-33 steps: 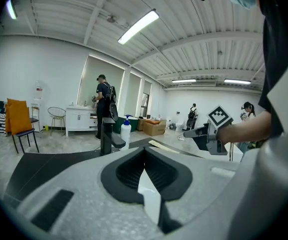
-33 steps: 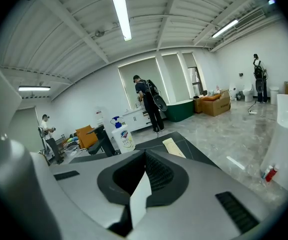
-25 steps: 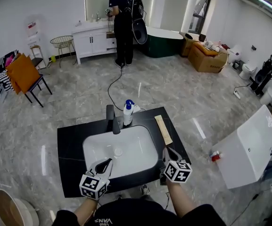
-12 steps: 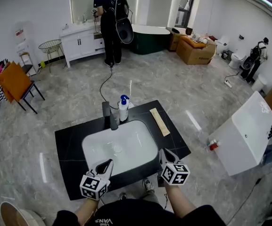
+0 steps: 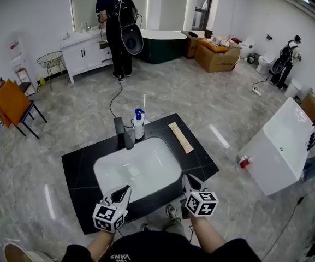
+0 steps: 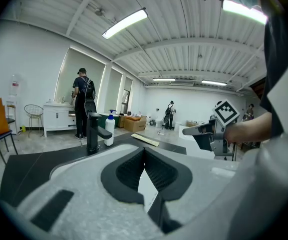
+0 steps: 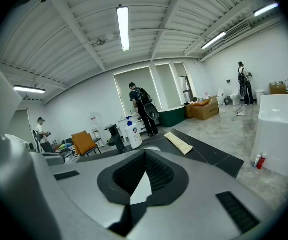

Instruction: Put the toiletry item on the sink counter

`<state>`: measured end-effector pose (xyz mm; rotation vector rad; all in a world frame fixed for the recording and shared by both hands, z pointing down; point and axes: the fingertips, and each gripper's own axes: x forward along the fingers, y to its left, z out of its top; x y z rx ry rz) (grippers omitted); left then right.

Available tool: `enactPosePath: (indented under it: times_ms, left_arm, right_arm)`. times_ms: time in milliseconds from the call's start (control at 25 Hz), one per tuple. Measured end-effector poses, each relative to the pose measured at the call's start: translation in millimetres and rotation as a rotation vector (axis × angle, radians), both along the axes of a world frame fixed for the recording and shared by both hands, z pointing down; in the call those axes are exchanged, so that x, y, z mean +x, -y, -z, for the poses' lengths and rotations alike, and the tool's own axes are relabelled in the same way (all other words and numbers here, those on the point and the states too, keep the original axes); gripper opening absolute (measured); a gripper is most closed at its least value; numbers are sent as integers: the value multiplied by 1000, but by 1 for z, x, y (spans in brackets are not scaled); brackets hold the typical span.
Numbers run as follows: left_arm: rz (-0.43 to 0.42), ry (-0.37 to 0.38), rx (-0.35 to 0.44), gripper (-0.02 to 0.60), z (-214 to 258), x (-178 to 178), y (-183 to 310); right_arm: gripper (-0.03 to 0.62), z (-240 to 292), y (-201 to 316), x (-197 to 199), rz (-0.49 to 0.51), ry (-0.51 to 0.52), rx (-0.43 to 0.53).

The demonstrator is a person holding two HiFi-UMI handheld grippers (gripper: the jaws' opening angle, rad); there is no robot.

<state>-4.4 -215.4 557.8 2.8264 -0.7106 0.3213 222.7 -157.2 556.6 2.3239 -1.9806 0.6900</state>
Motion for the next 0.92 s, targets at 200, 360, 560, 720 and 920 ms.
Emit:
enactPosePath:
  times_ms: [200,360,560,720,920]
  left_arm:
    - [-11,-10,2,10,-1,-2,-4]
    - [-11,-14,2,10,-1,-3,-5]
    - [-9,-16,2,11,-1,-3,-7]
    - [-9,-15,0,10,-1,-2,-8]
    - [-11,-12,-1,10,-1,3,-8]
  right_arm:
    - [-2,-1,-6,-6,-2,-8,-5]
    - [-2,1,-6,-6,-4,-9,0]
    - [-2,1,-7,-7,6,-15,-2]
    - [-2,3,-5,-8,13,-15,-2]
    - [-2,4,-4,-4,18,-16,0]
